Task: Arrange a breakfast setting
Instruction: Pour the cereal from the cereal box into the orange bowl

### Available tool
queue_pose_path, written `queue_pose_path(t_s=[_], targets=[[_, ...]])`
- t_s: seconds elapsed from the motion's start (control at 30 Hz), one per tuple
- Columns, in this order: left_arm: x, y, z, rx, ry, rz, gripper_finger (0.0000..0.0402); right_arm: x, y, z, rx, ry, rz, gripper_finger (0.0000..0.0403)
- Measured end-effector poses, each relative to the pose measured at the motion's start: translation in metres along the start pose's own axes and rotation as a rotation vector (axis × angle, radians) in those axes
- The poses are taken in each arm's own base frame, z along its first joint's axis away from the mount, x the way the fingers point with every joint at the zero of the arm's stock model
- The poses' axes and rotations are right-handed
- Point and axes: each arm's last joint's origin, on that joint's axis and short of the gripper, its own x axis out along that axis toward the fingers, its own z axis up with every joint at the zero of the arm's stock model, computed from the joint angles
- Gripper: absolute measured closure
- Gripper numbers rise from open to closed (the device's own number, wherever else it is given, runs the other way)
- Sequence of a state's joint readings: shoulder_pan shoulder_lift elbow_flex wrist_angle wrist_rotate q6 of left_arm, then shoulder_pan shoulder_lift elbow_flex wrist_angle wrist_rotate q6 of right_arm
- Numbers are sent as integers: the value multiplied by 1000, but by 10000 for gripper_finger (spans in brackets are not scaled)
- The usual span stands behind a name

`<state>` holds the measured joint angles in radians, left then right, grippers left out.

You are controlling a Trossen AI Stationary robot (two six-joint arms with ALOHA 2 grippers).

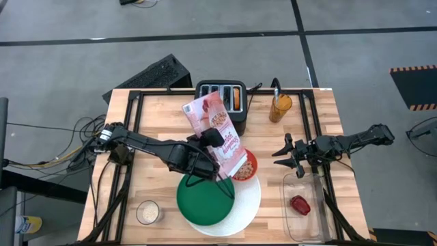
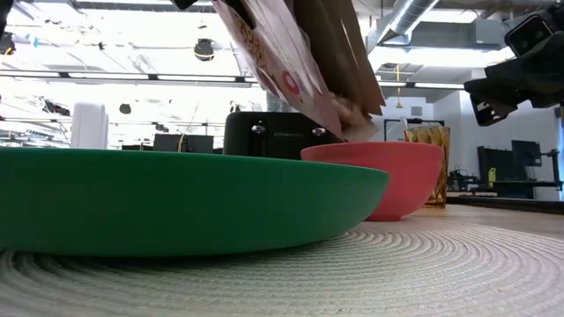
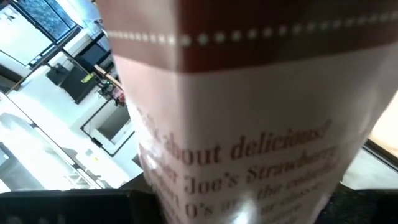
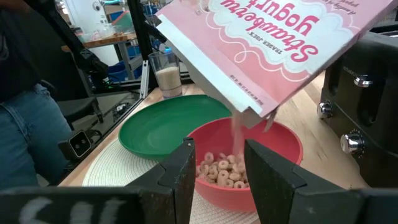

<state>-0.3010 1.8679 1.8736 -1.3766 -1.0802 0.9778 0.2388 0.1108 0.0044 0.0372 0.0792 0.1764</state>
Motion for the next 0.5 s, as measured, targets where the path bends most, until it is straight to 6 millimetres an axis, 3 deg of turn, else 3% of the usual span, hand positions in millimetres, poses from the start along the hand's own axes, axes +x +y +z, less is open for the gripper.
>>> queue_pose_path(t_s=[0.5], targets=[[-1,0,0,-19,5,7,267,0,0,0,0,0,0,246]])
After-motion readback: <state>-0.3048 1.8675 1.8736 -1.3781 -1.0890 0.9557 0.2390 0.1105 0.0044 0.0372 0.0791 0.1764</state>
